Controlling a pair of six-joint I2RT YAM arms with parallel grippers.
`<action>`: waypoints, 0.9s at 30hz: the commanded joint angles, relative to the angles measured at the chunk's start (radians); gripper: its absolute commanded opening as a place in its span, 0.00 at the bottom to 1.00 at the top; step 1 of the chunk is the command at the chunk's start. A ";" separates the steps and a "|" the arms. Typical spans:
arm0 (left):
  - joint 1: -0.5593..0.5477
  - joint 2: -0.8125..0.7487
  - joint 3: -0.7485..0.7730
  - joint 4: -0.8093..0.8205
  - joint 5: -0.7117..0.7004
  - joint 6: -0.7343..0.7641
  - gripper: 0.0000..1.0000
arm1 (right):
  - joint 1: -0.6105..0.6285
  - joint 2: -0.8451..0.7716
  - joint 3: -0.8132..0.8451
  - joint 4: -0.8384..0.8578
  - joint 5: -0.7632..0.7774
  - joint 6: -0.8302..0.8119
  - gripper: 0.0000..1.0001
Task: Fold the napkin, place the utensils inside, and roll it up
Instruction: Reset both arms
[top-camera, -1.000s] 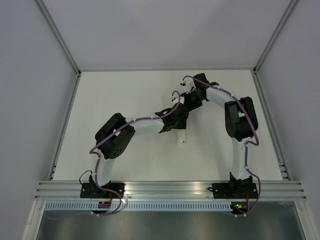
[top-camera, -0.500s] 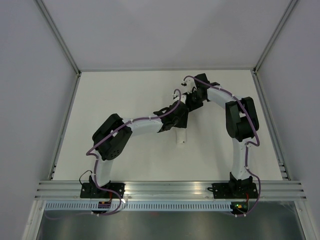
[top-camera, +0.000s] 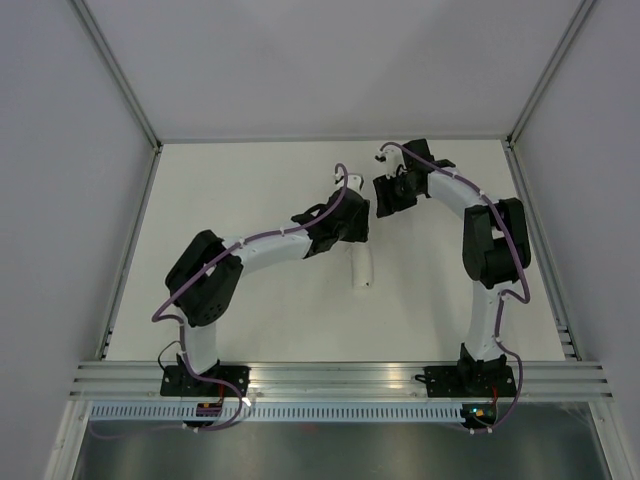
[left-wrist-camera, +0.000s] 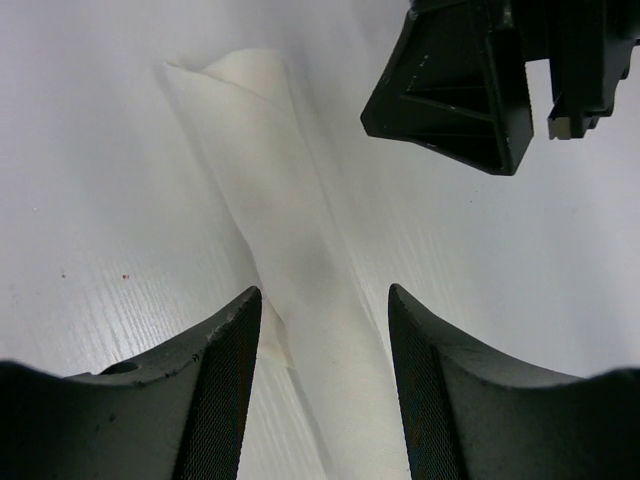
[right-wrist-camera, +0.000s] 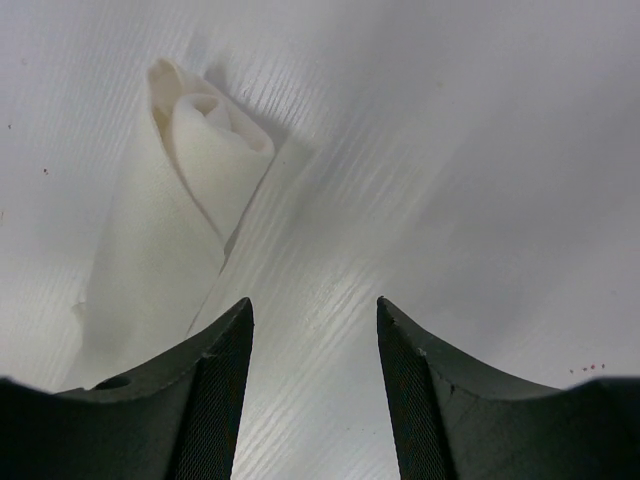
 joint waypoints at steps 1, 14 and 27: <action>0.011 -0.083 -0.021 0.035 -0.020 0.032 0.59 | -0.013 -0.075 -0.018 -0.004 0.019 0.035 0.59; 0.059 -0.510 -0.272 -0.115 -0.095 0.047 0.63 | -0.144 -0.475 -0.158 0.026 -0.027 0.026 0.65; 0.107 -0.936 -0.492 -0.218 -0.059 0.121 0.67 | -0.193 -0.904 -0.380 0.063 0.097 0.049 0.79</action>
